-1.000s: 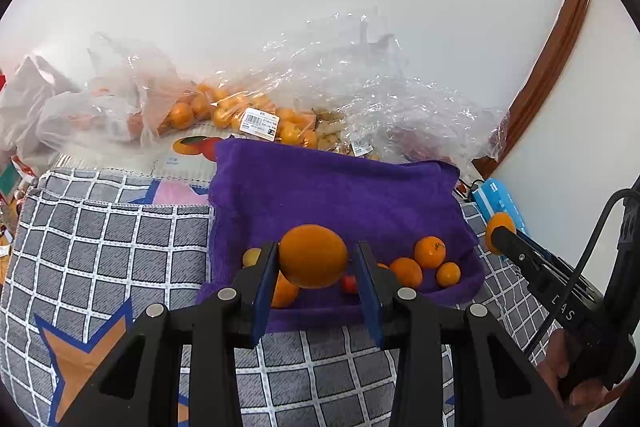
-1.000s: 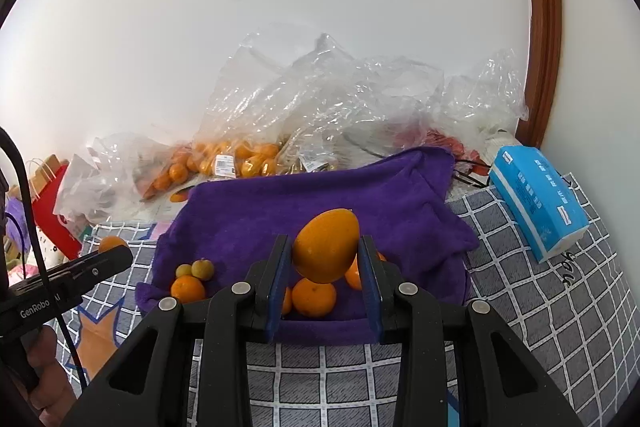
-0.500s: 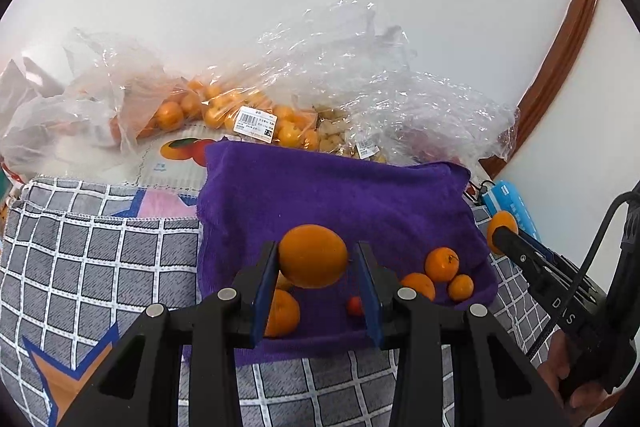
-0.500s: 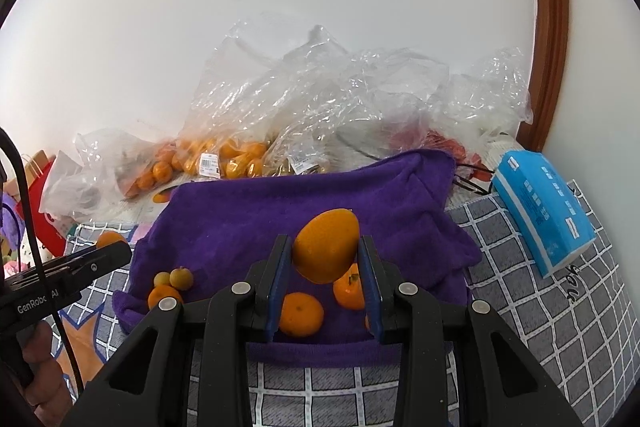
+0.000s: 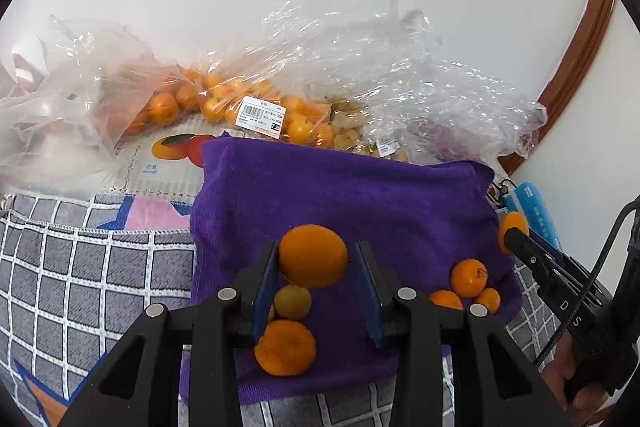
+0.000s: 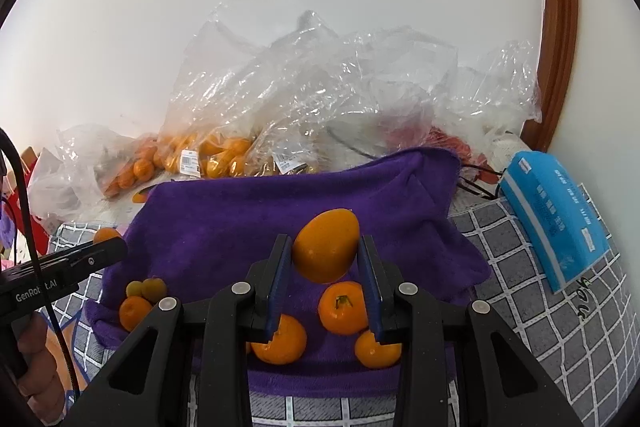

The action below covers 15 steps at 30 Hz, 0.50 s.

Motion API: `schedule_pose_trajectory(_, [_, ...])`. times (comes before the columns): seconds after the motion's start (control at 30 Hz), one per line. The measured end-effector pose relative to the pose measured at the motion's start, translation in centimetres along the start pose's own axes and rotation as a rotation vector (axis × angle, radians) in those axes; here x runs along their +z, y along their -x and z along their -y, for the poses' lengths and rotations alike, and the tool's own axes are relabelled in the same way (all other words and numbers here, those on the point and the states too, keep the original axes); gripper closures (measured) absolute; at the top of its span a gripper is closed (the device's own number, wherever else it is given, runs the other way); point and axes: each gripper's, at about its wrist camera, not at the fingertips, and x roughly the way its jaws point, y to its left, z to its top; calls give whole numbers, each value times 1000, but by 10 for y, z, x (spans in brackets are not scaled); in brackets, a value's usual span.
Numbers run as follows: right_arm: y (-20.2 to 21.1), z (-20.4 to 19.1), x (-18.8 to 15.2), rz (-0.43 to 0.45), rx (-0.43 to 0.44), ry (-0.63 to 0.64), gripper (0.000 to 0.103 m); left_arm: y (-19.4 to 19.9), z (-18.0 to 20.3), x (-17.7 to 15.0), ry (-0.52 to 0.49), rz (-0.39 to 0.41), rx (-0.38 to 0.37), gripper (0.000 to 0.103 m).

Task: Organize fruits
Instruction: 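Lower the oranges onto the towel and open both grippers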

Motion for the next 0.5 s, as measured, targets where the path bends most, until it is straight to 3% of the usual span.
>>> schedule_pose_trajectory(0.23, [-17,7,4,-1,-8,-7,69,-16,-16,12,48,-19,-2,67])
schedule_pose_trajectory(0.5, [-45,10,-1,-39,-2,-4,69,-43,-4,18,13,-49,-6,67])
